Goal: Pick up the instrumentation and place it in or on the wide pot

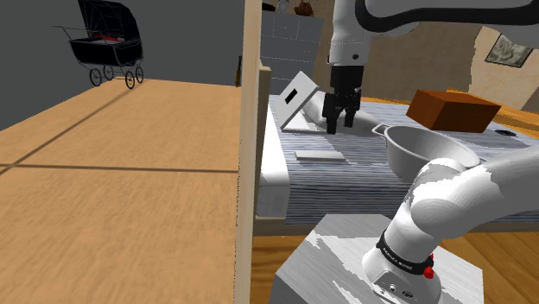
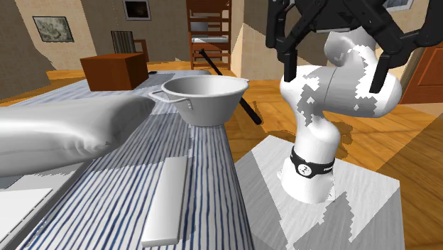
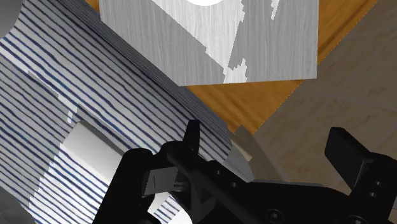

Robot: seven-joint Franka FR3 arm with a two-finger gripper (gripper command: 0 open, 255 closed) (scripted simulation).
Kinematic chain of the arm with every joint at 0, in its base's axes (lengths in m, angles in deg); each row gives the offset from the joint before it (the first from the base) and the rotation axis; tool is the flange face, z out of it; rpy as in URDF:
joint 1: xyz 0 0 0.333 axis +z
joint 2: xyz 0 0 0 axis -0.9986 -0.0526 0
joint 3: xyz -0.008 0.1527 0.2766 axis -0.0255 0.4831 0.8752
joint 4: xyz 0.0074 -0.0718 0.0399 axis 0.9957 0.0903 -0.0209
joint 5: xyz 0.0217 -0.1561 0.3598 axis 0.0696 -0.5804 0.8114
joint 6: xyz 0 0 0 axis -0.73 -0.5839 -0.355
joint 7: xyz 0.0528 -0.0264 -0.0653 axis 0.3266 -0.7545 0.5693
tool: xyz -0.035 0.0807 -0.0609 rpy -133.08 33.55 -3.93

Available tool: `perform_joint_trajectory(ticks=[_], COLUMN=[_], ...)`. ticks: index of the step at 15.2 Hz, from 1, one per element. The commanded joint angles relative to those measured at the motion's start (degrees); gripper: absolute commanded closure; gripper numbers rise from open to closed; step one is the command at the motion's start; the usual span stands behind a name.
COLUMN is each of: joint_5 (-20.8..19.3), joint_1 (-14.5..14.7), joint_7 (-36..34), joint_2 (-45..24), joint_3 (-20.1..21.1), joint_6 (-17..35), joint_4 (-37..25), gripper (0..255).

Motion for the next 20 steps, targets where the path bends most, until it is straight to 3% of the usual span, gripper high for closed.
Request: perform_joint_trajectory(ticks=[1, 11, 20], joint_5=[0.0, -11.64, -17.49], joint_1=[0.0, 0.07, 1.85], joint_7=[0.0, 24.69, 46.48], joint_2=[0.0, -1.35, -14.39], joint_3=[0.0, -12.38, -24.93], joint_6=[0.0, 17.1, 36.48], joint_4=[0.0, 11.09, 12.04], gripper=[0, 0, 0])
